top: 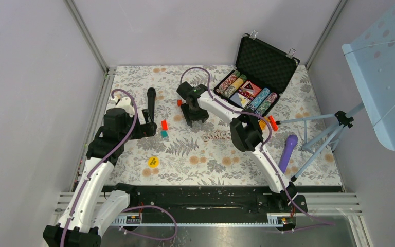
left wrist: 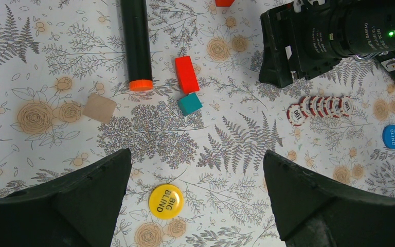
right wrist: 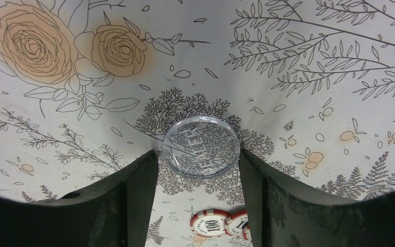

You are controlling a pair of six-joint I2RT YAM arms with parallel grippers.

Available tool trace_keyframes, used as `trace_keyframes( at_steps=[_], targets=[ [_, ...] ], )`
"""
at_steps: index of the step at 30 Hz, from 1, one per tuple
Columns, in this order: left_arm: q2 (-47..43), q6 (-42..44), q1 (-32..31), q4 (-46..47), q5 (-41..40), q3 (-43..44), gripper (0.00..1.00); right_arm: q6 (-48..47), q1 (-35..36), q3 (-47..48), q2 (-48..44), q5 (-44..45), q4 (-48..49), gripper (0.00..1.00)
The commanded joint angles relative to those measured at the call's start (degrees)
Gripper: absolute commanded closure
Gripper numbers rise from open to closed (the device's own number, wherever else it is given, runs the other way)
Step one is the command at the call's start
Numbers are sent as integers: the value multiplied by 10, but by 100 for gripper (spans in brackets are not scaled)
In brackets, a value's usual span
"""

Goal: Pack up texas hold em set

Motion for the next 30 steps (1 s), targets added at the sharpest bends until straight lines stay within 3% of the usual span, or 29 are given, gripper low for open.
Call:
trace_keyframes(
  at_steps=[1, 9, 30],
  targets=[
    [-10, 6, 0, 15, 11, -2, 1, 9, 5, 15, 6, 6, -10, 35],
    [-11, 6, 0, 15, 11, -2, 1, 13, 5, -16, -10, 12, 10, 37],
    [-10, 6, 0, 15, 11, -1, 1, 18, 7, 13, 0, 19, 9, 37]
  ],
)
